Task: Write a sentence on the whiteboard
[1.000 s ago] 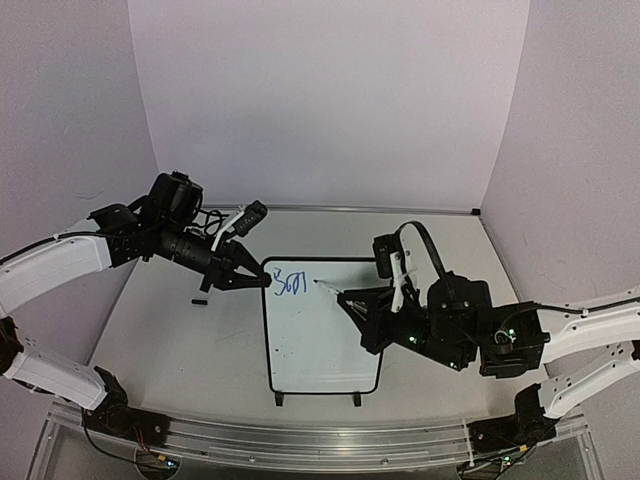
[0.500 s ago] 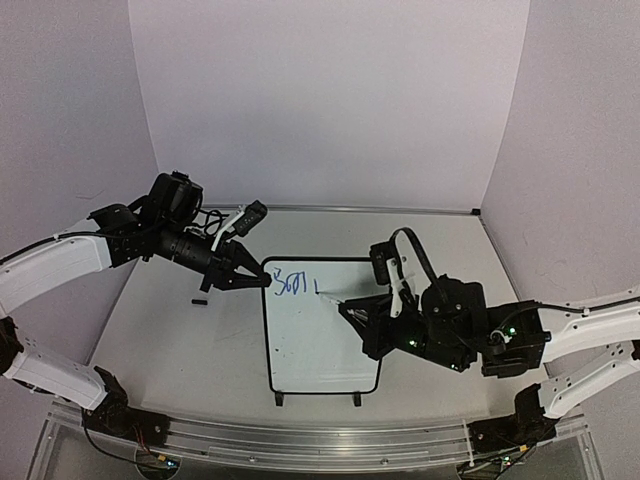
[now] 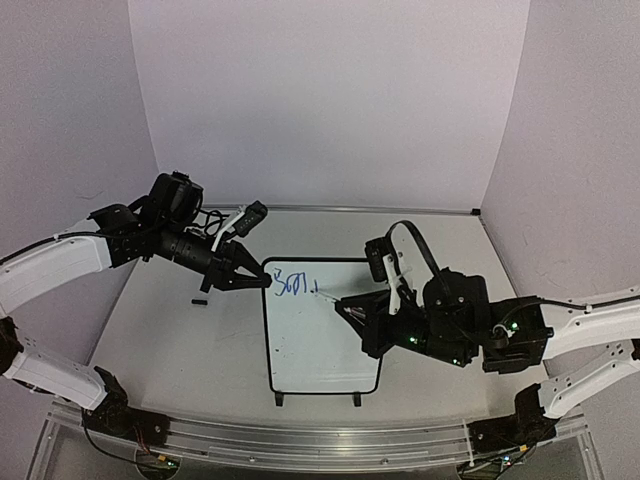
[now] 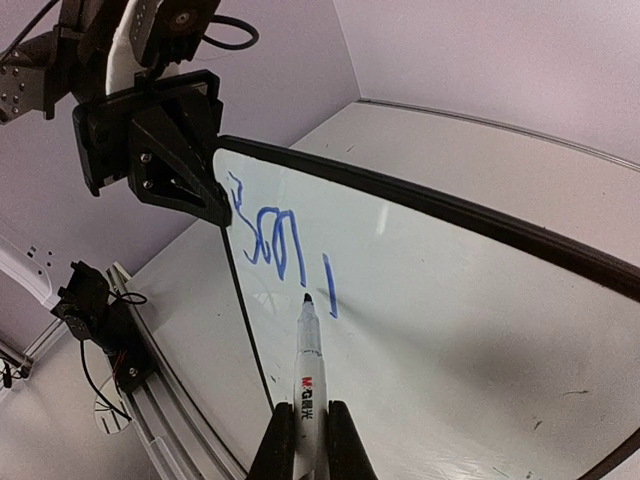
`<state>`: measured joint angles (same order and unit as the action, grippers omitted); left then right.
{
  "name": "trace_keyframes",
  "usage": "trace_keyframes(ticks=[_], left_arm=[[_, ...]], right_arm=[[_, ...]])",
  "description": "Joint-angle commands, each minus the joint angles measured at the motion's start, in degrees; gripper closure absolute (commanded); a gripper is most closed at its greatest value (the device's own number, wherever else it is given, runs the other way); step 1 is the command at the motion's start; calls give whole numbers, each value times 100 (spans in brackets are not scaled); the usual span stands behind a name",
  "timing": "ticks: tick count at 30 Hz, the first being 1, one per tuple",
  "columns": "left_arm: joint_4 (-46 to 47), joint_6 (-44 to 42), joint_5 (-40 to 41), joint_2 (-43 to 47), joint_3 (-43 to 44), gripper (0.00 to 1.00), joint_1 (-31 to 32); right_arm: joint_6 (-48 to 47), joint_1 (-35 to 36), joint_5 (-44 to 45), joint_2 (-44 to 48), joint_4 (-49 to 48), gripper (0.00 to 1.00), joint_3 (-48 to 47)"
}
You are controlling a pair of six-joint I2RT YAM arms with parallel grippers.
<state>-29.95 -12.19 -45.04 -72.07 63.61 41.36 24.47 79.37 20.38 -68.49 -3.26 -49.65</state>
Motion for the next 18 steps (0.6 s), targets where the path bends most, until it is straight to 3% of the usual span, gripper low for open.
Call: trace_keyframes(ticks=[1, 18], left_arm=[[-242, -141, 226, -104, 7, 100, 78], [-248, -143, 214, -157, 13, 100, 91]], right_arm=[[-238, -27, 89, 48, -275, 100, -344], [-513, -27, 561, -86, -378, 100, -507]])
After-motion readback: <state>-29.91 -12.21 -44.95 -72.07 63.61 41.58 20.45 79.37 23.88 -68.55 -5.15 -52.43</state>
